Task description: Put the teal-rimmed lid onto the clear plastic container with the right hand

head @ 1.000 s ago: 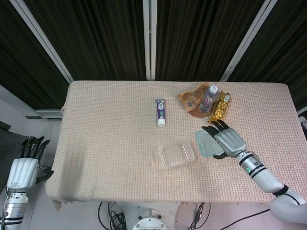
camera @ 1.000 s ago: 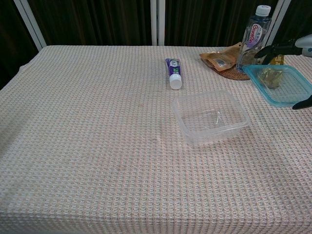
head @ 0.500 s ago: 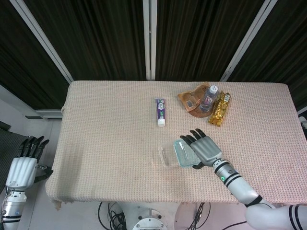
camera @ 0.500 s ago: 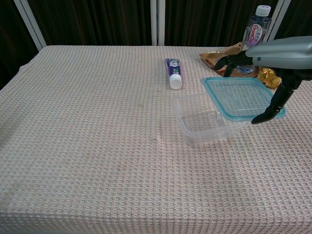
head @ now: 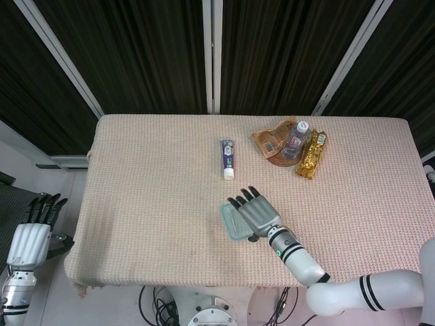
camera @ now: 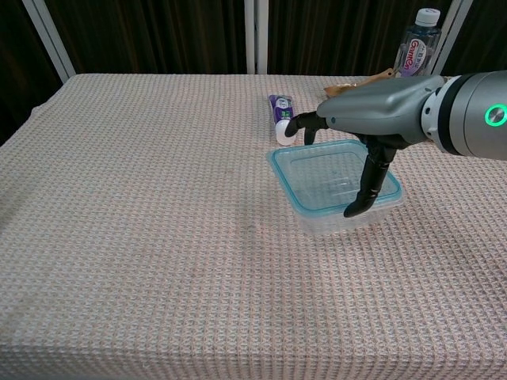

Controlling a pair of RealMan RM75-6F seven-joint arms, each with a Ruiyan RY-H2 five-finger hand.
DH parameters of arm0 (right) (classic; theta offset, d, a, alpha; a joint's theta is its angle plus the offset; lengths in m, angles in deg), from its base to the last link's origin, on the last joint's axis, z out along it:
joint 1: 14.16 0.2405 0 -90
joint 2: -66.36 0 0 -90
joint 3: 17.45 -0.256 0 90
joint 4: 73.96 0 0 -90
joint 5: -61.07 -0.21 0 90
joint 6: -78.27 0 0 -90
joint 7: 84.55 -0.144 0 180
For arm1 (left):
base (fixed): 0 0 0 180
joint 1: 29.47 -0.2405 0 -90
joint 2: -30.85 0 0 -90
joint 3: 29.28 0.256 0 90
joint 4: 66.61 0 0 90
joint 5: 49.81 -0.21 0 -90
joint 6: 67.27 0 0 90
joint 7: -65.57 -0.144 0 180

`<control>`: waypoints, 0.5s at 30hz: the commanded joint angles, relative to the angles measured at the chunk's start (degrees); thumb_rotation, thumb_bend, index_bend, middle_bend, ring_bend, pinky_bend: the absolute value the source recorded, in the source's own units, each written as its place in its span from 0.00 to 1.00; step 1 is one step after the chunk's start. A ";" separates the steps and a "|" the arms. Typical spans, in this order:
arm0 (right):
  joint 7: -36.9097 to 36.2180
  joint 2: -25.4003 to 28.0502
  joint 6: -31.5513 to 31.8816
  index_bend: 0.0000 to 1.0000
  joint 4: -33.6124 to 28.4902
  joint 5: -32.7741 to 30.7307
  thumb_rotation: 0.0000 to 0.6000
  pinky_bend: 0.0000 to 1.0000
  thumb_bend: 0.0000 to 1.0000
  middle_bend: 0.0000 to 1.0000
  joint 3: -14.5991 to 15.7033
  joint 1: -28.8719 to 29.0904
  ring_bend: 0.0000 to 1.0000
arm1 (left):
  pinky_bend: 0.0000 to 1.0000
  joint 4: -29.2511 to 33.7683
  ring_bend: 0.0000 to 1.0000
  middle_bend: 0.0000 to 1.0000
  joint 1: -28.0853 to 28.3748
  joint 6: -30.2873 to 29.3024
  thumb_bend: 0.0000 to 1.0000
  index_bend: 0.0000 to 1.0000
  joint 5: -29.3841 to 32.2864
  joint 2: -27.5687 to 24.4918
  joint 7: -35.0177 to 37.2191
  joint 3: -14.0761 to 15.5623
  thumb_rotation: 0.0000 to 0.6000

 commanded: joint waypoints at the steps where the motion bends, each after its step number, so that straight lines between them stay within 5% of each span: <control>1: 1.12 -0.46 0.83 0.09 0.17 -1.49 1.00 0.00 0.17 0.43 0.55 1.31 0.03 | 0.00 0.02 0.00 0.05 -0.05 -0.10 0.00 0.11 -0.03 0.06 -0.06 0.02 1.00; 15: 0.14 -1.32 1.18 0.09 2.23 -3.07 1.00 0.00 0.17 0.43 2.33 3.47 0.03 | 0.00 0.43 0.00 0.05 -0.34 -0.43 0.00 0.11 0.29 0.31 -0.66 -0.03 1.00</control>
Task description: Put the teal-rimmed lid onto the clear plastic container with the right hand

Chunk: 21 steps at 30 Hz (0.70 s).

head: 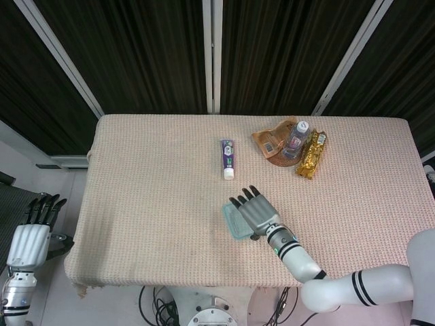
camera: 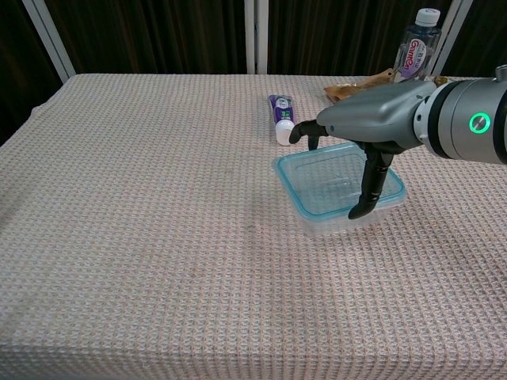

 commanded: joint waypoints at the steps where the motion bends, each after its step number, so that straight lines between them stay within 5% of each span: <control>1: -0.55 -0.19 -0.03 0.09 0.38 -0.06 1.00 0.00 0.17 0.43 0.27 0.16 0.03 | 0.00 0.04 0.00 0.05 -0.01 -0.01 0.00 0.11 -0.06 -0.02 -0.04 0.03 1.00; 21: -3.72 -3.46 -0.46 0.09 3.97 0.73 1.00 0.00 0.17 0.43 1.25 1.01 0.03 | 0.00 -0.69 0.00 0.05 0.21 0.61 0.00 0.11 0.31 0.33 0.57 -0.07 1.00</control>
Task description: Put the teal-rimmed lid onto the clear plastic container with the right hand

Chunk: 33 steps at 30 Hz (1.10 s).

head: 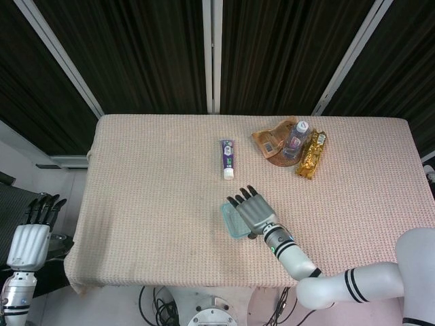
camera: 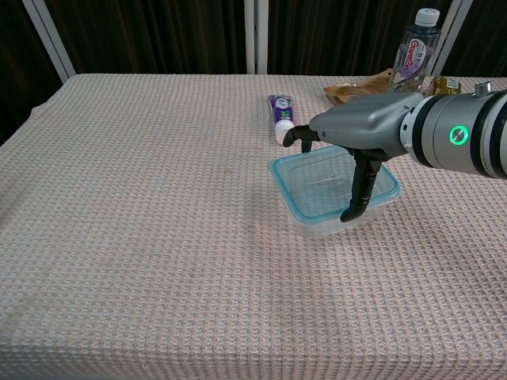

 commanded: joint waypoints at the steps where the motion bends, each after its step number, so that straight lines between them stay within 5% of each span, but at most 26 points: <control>1: -0.23 -0.52 0.21 0.09 0.39 0.23 1.00 0.00 0.17 0.43 0.15 0.02 0.03 | 0.00 -0.14 0.00 0.05 0.02 0.05 0.00 0.11 0.00 0.07 0.12 0.02 1.00; 9: -1.66 -1.10 -0.38 0.07 1.87 0.53 1.00 0.00 0.17 0.40 0.39 -0.25 0.03 | 0.00 -0.48 0.00 0.05 -0.16 -0.04 0.00 0.11 0.21 0.24 0.43 0.07 1.00; 19: -4.77 -0.33 -2.03 0.00 2.51 2.83 1.00 0.00 0.03 0.18 0.80 -1.29 0.00 | 0.00 0.16 0.00 0.05 0.11 0.21 0.00 0.11 0.17 0.05 -0.36 -0.06 1.00; 33: -7.53 1.94 -0.63 0.00 0.29 8.31 1.00 0.00 0.02 0.03 2.14 -3.83 0.00 | 0.00 0.55 0.00 0.05 0.15 0.17 0.00 0.11 0.07 -0.02 -0.77 -0.03 1.00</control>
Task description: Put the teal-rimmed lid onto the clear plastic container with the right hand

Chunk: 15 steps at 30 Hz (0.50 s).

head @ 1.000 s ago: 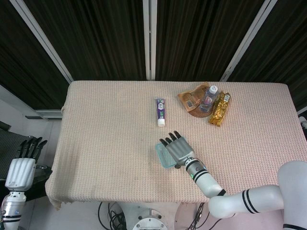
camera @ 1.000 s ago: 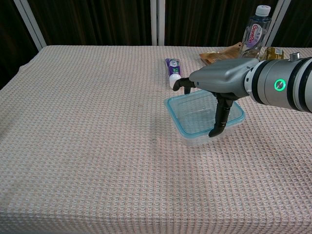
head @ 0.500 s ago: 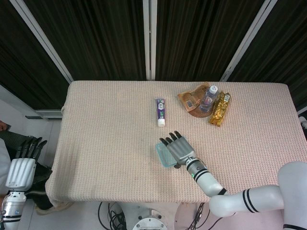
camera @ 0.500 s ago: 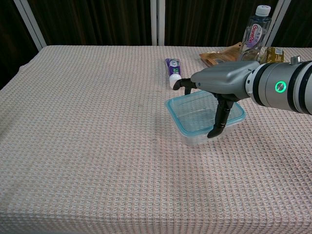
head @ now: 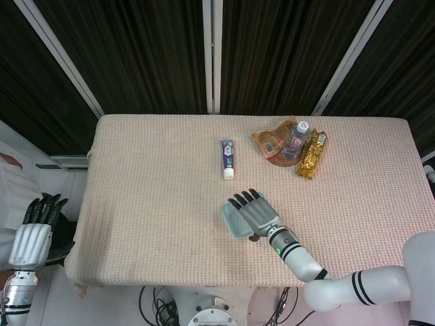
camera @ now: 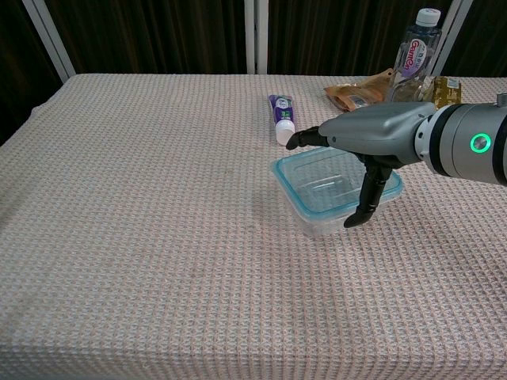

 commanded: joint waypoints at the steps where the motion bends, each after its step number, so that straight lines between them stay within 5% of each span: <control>1: -0.41 0.71 1.33 0.00 -0.95 1.92 1.00 0.00 0.02 0.02 0.46 -0.95 0.00 | 0.00 0.02 0.00 0.05 -0.03 -0.11 0.00 0.11 -0.06 -0.01 -0.01 0.00 1.00; 15: -8.69 8.27 10.08 0.00 -6.81 24.03 1.00 0.00 0.02 0.21 10.29 -14.51 0.00 | 0.00 -0.12 0.00 0.05 -0.04 -0.39 0.00 0.11 -0.59 0.33 0.07 0.15 1.00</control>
